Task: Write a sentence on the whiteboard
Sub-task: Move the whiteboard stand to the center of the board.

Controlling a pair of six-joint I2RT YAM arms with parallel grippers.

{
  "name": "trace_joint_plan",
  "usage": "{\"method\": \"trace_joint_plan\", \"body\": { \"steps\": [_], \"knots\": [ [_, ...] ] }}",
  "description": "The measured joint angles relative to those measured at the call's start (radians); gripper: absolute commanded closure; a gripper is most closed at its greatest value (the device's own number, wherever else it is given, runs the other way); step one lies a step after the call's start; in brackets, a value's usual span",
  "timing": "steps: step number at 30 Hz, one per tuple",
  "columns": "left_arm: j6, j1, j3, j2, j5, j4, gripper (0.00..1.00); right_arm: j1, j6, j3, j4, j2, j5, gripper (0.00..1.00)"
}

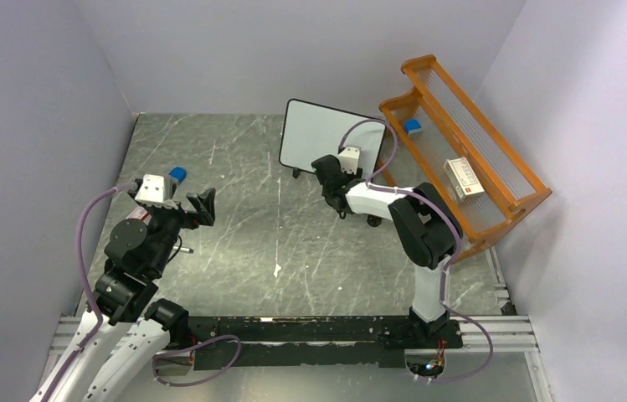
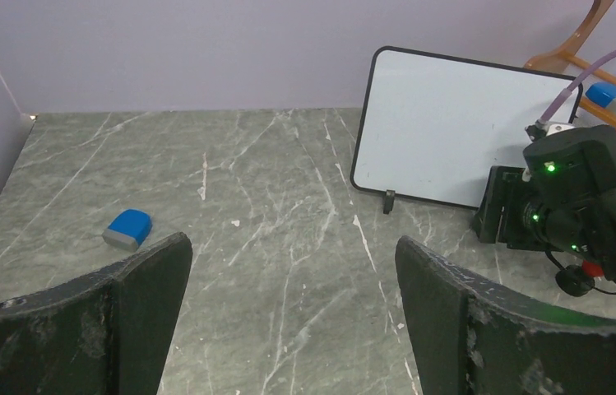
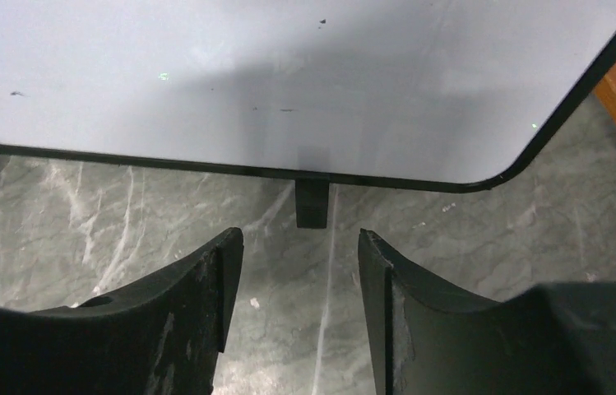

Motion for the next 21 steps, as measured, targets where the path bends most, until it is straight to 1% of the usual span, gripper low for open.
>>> {"method": "trace_joint_plan", "body": {
  "steps": [6, 8, 10, 13, 15, 16, 18, 21],
  "knots": [
    [0.000, 0.000, 0.000, 0.003, 0.000, 0.000, 0.04, -0.003, 0.014, 0.034, 0.019, 0.063, 0.024, 0.57],
    [0.000, 0.000, 0.000, 0.004, 0.000, 0.000, 0.04, -0.004, 0.016, 0.043, 0.029, 0.080, 0.028, 0.59],
    [0.000, 0.000, 0.000, 0.005, 0.000, 0.000, 0.04, -0.006, 0.017, 0.045, 0.034, 0.089, 0.037, 0.61],
    [0.000, 0.000, 0.000, 0.008, 0.001, 0.000, 0.04, -0.010, 0.013, 0.045, 0.046, 0.097, 0.045, 0.69],
    [0.000, 0.000, 0.000, 0.010, 0.001, 0.000, 0.04, -0.015, 0.003, 0.043, 0.058, 0.097, 0.047, 0.71],
    [0.000, 0.000, 0.000, 0.010, 0.001, 0.000, 0.04, -0.017, -0.004, 0.042, 0.067, 0.097, 0.047, 0.74],
    [0.000, 0.000, 0.000, 0.010, 0.001, 0.000, 0.04, -0.021, -0.023, 0.031, 0.094, 0.097, 0.047, 0.85],
    [0.000, 0.000, 0.000, 0.011, 0.002, 0.001, 0.04, -0.024, -0.061, 0.004, 0.141, 0.093, 0.043, 0.94]
  ]
}}
